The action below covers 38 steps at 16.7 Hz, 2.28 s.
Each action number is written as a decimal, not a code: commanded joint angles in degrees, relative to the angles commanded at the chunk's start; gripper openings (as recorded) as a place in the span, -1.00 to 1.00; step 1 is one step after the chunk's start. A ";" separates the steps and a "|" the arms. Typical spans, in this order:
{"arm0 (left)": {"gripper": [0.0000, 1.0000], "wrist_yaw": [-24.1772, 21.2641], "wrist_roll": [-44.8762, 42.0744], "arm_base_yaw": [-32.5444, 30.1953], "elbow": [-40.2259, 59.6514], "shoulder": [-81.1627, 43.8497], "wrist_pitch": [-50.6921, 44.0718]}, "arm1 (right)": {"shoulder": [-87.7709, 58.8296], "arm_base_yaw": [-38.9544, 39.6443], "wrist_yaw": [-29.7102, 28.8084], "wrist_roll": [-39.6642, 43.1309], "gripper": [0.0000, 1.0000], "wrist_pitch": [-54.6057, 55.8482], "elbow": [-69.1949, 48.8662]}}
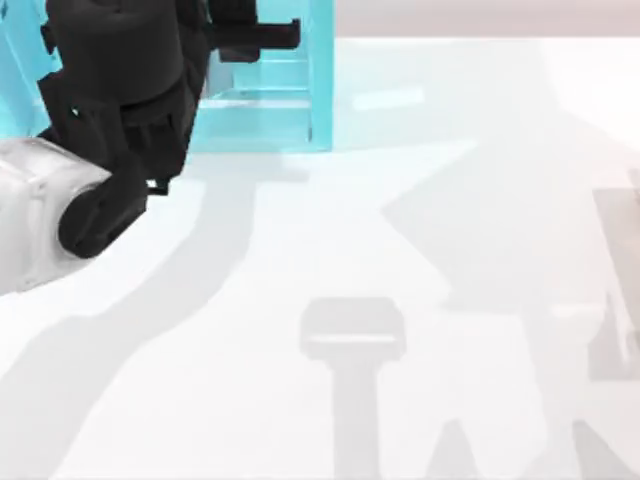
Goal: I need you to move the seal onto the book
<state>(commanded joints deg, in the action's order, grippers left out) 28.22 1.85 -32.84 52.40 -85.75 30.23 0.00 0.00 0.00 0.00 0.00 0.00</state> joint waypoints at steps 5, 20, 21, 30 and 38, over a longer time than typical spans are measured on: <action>-1.00 3.57 0.51 -2.73 -6.13 11.19 -8.14 | 0.00 0.00 0.00 0.00 1.00 0.00 0.00; -1.00 13.21 27.27 -12.76 3.82 -1.65 -10.69 | 0.00 0.00 0.00 0.00 1.00 0.00 0.00; -1.00 15.00 33.19 -14.48 5.38 -4.15 -11.43 | 0.00 0.00 0.00 0.00 1.00 0.00 0.00; -1.00 30.70 95.08 -28.46 16.67 -26.07 -20.99 | 0.00 0.00 0.00 0.00 1.00 0.00 0.00; -1.00 39.19 125.76 -34.97 22.28 -35.32 -26.69 | 0.00 0.00 0.00 0.00 1.00 0.00 0.00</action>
<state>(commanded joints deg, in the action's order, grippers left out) 67.41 127.61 -67.82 74.69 -121.07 3.53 0.00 0.00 0.00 0.00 0.00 0.00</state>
